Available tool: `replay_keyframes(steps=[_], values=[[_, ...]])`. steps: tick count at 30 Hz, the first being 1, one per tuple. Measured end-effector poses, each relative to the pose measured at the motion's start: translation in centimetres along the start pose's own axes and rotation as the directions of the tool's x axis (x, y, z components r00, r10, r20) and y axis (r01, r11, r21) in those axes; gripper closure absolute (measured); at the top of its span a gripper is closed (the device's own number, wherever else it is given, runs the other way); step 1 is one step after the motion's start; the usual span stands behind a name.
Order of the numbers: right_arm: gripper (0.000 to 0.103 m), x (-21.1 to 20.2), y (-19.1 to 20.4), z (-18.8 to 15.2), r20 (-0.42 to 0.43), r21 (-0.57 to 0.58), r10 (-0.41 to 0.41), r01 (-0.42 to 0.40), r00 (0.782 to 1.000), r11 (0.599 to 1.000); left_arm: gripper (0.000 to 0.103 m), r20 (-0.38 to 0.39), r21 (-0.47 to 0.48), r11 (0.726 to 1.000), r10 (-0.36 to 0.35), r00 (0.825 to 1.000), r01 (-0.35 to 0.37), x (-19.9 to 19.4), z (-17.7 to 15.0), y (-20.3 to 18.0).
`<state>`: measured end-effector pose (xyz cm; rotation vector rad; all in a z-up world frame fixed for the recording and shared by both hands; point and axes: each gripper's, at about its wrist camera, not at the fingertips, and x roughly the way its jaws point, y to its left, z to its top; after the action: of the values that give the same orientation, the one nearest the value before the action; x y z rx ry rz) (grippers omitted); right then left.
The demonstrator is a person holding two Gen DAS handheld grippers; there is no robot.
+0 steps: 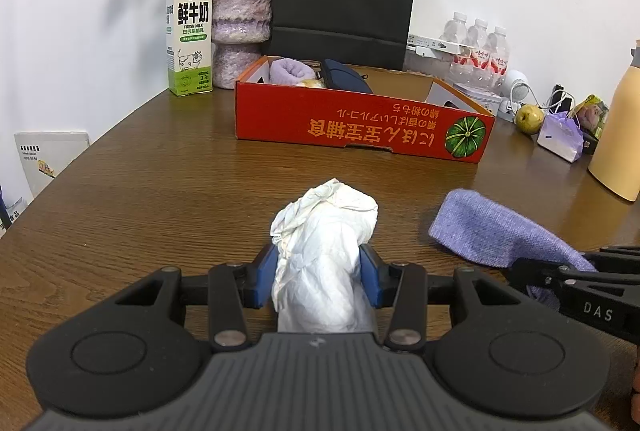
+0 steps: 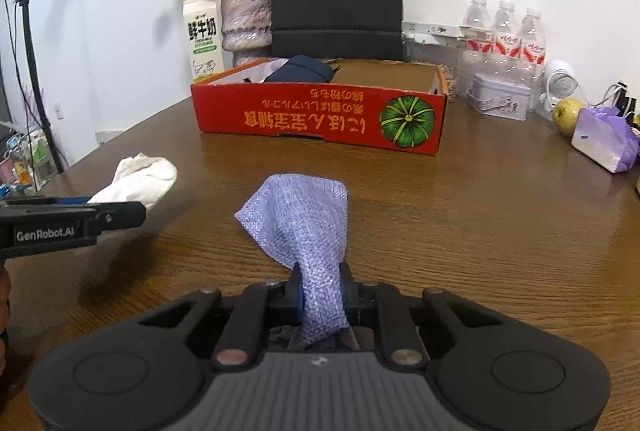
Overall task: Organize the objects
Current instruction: 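Grasp the white cloth with the left gripper while the right grasps the lavender bag, then carry the white cloth and lavender bag over the red box with both grippers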
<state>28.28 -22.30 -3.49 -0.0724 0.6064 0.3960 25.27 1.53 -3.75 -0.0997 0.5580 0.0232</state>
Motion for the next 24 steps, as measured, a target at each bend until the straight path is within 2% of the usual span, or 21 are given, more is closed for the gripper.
replay_keyframes(steps=[13,24], values=[[0.089,-1.0,1.0,0.0,0.079,-0.018,-0.054,0.056,0.995,0.998,0.059,0.039,-0.022,0.999,0.035,0.999,-0.034,-0.9,0.5,-0.2],[0.089,-1.4,2.4,1.5,0.118,-0.040,-0.036,0.041,0.992,0.998,0.059,0.064,-0.020,0.999,0.036,0.997,-0.035,-1.3,2.1,-1.0]])
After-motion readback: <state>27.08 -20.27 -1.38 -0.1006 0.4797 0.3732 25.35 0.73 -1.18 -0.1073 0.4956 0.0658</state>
